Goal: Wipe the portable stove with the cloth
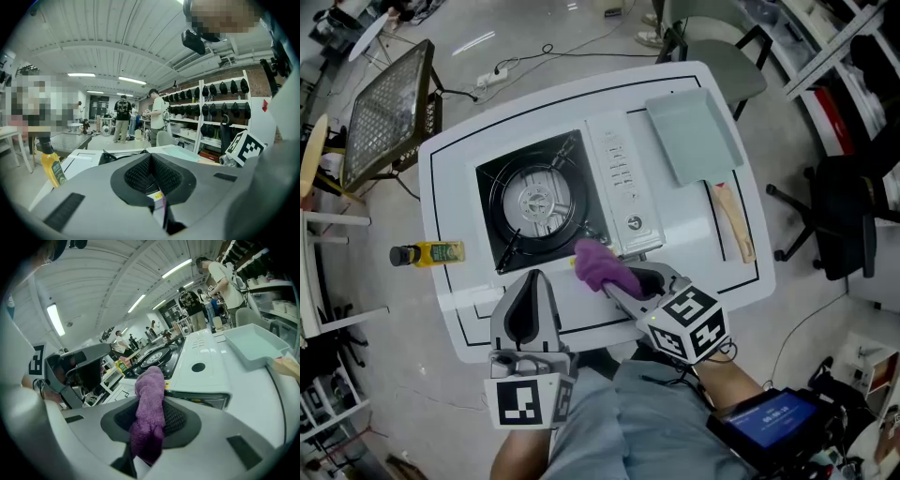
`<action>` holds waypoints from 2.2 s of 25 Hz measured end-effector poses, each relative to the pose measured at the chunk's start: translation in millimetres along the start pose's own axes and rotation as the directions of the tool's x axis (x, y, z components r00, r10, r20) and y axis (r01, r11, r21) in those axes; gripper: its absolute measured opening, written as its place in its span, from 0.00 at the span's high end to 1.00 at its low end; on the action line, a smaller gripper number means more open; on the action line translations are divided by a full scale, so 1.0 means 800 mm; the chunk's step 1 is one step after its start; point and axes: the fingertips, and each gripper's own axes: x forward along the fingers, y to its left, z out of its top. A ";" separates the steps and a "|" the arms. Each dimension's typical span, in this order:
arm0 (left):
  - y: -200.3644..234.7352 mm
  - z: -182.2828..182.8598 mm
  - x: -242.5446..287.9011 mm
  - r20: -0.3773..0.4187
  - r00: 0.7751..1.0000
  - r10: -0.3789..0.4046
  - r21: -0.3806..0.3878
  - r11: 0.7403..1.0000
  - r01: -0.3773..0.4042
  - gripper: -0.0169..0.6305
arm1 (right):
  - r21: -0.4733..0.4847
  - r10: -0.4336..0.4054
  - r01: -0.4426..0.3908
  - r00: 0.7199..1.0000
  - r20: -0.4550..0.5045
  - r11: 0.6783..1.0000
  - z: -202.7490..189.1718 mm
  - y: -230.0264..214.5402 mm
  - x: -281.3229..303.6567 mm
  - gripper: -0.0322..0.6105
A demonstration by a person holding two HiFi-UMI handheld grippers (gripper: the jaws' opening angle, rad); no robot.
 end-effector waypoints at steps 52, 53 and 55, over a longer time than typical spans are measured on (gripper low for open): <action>0.021 0.032 -0.033 0.092 0.992 0.090 -0.037 0.995 -0.087 0.95 | -0.204 -0.189 0.198 0.980 0.060 0.959 0.060 -0.054 -0.050 0.74; 0.027 0.028 -0.030 0.085 0.992 0.089 -0.041 0.996 -0.085 0.95 | -0.195 -0.196 0.204 0.979 0.062 0.959 0.061 -0.057 -0.046 0.74; 0.037 0.025 -0.025 0.072 0.994 0.085 -0.047 0.996 -0.082 0.95 | -0.174 -0.204 0.212 0.977 0.066 0.961 0.065 -0.062 -0.043 0.74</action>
